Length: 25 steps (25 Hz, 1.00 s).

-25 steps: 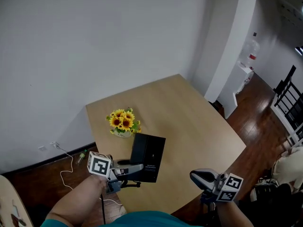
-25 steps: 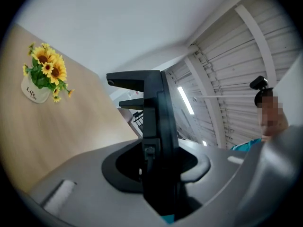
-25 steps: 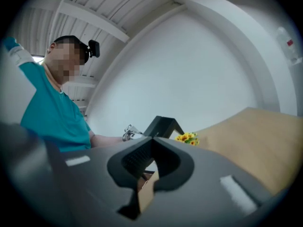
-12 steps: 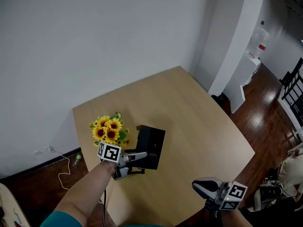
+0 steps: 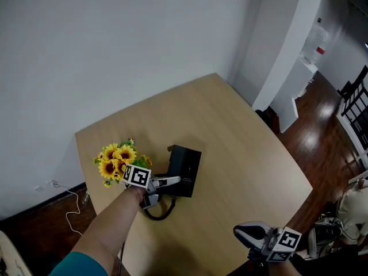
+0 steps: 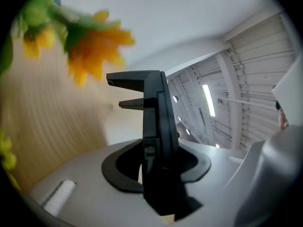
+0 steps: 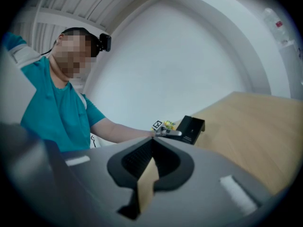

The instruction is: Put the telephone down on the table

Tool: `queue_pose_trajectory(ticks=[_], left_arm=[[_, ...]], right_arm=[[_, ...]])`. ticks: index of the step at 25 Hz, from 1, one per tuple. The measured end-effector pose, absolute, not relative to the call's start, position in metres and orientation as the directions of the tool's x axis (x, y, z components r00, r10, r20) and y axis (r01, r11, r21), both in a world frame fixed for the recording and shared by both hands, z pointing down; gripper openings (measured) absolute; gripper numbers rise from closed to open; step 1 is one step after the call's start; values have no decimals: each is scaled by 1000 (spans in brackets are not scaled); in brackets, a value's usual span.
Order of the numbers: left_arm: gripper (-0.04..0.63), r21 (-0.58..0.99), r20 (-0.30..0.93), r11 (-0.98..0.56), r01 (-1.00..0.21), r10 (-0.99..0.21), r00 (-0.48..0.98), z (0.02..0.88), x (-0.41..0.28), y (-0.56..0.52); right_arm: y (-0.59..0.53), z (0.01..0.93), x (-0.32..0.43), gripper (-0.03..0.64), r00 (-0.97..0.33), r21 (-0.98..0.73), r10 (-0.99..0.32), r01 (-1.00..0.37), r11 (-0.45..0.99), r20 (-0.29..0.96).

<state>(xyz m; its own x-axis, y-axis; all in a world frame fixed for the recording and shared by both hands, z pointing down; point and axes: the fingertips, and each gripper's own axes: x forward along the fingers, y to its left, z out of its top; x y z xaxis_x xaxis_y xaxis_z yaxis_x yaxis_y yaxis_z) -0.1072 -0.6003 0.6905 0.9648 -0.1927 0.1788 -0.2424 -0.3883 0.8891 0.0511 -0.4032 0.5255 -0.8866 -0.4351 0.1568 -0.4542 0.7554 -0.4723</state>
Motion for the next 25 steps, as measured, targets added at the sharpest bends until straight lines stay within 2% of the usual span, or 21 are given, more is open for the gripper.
queue_pose_trajectory(ticks=[5,12,21,25], left_arm=[[176,870,231,-400,-289,-186,955,704,-97,-625],[176,871,203,-413,-264,-187,961,709,-86,-645],[189,838,295,-403,-368,-233,927,717,-85,-652],[220,787,382,-400,-470,-282,880,723,-90,-655]], right_arm=[[-432,536,62,2,-872,-451,-461,-482,751,165],[-463,540,69,2,-857,-423,-492,-507,751,155],[-493,540,74,2,-834,-408,-537,-536,739,124],[-493,539,70,2,-841,-392,-523,-532,751,139]])
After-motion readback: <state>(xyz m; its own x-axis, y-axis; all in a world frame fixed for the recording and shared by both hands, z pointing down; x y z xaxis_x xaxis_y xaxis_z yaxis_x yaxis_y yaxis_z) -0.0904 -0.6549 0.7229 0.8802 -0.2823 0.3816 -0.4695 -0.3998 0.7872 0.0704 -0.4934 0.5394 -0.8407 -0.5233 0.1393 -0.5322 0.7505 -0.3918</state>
